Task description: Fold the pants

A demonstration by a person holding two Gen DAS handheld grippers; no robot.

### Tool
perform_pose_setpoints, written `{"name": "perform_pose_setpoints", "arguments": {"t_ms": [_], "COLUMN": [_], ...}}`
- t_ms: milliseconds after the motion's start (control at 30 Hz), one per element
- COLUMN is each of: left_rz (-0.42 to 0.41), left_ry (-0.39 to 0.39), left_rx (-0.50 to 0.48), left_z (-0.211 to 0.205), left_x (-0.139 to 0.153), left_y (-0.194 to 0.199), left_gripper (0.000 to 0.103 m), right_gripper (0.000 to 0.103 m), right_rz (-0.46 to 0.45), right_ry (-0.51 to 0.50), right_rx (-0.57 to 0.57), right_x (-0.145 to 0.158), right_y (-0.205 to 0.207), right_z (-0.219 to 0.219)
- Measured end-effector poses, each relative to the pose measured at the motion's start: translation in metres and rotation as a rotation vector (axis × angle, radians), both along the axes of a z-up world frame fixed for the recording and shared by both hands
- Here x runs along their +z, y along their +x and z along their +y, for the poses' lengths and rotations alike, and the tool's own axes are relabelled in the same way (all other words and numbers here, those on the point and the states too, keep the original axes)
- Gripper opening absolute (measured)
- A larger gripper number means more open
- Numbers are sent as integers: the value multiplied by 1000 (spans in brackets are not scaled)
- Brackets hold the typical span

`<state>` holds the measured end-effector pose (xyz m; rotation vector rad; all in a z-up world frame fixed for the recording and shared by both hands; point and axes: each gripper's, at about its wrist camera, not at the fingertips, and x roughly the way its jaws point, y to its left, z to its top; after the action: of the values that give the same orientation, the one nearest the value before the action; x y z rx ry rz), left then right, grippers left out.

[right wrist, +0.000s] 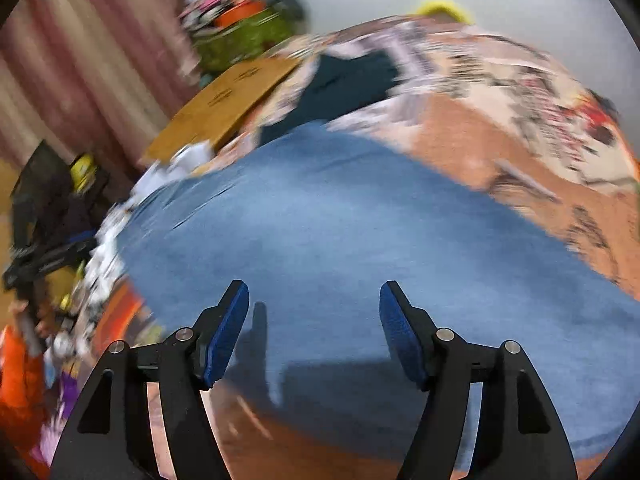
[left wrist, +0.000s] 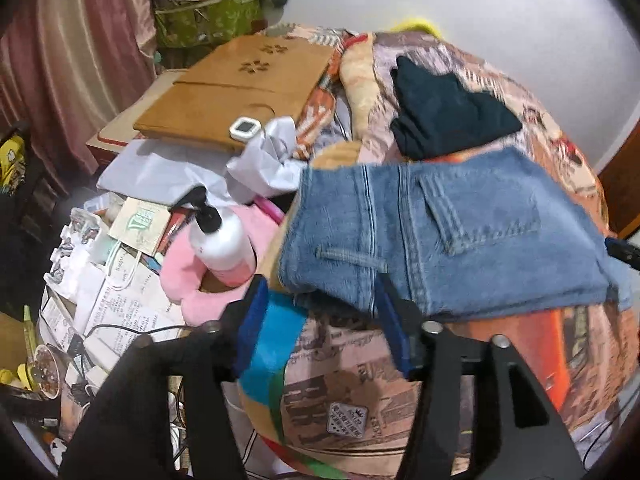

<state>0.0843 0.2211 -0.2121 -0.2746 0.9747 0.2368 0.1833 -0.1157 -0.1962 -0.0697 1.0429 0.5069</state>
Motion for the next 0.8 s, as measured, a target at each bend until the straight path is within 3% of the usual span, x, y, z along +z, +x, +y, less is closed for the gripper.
{"name": "perform_pose_setpoints", "arguments": {"t_ms": [67, 133, 200, 267, 433, 633, 800], "left_rz": [-20, -35, -26, -6, 41, 111, 109], "left_ry": [22, 54, 51, 50, 27, -7, 38], "left_rx": [15, 18, -1, -18, -124, -254, -350], "left_z": [0, -4, -9, -17, -57, -117, -166], "left_x": [9, 17, 18, 15, 1, -21, -17], "left_y": [4, 15, 28, 42, 89, 133, 153], "left_gripper": [81, 88, 88, 88, 88, 88, 88], "right_gripper": [66, 66, 69, 78, 79, 79, 79], "right_rz": [-15, 3, 59, 79, 131, 111, 44], "right_ry": [-63, -118, -119, -74, -43, -97, -33], "right_rx": [-72, -144, -198, -252, -280, -258, -361], "right_x": [-9, -24, -41, -48, -53, -40, -12], "right_y": [14, 25, 31, 29, 13, -19, -43], "right_z": [-17, -36, -58, -82, -116, -144, -192]}}
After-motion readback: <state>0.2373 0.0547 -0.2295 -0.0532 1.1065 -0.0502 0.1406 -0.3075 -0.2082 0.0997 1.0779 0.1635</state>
